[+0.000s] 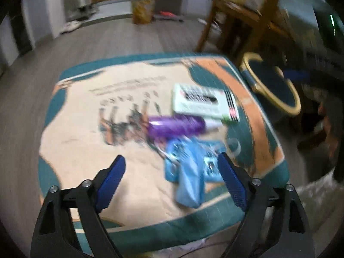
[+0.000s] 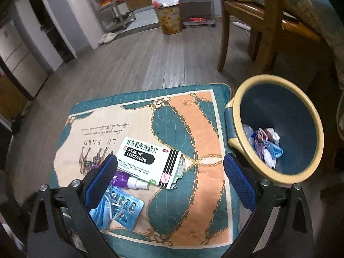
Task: Collect trash
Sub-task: 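Move both open tools back over the cushion, then grasp the second blue face mask with the left tool while the right tool grasps the purple spray bottle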
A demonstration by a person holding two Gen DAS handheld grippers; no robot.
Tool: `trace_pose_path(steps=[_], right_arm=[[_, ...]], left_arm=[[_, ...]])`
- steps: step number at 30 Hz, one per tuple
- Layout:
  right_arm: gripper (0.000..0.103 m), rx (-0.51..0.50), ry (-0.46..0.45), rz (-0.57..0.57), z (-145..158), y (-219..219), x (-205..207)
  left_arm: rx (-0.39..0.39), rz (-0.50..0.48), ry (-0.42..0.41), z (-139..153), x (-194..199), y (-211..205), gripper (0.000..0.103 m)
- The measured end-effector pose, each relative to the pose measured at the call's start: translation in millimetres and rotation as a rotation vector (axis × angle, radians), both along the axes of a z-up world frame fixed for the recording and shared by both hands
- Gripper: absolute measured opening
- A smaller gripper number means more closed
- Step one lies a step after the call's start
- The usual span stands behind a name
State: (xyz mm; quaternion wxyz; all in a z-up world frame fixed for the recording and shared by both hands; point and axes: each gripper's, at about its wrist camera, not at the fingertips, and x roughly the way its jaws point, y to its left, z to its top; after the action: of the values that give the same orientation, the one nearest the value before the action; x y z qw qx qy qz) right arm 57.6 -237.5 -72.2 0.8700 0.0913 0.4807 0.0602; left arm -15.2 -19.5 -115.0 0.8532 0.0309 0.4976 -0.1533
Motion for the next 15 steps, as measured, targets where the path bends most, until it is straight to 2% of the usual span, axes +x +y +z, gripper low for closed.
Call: trace_pose_path(steps=[2, 4, 5, 6, 7, 9, 15], right_arm=[[0.097, 0.003, 0.004, 0.002, -3, -2, -4], [0.097, -0.005, 0.007, 0.016, -6, -1, -7], [0.097, -0.009, 0.009, 0.026, -7, 0, -8], [0.097, -0.018, 0.008, 0.041, -8, 1, -9], [0.097, -0.026, 0.006, 0.054, -8, 2, -9], [0.097, -0.042, 0.006, 0.09, -9, 5, -9], [0.097, -0.091, -0.017, 0.222, -13, 25, -9]], left_arm=[[0.036, -0.057, 0.018, -9, -2, -15, 0.077], [0.054, -0.094, 0.059, -20, -1, -24, 0.065], [0.064, -0.101, 0.076, -25, 0, -25, 0.048], [0.075, -0.103, 0.095, -29, 1, -26, 0.026], [0.082, -0.101, 0.115, -33, 4, -25, 0.012], [0.07, -0.089, 0.109, -25, 6, -19, 0.009], [0.029, -0.04, -0.048, 64, 19, 19, 0.009]])
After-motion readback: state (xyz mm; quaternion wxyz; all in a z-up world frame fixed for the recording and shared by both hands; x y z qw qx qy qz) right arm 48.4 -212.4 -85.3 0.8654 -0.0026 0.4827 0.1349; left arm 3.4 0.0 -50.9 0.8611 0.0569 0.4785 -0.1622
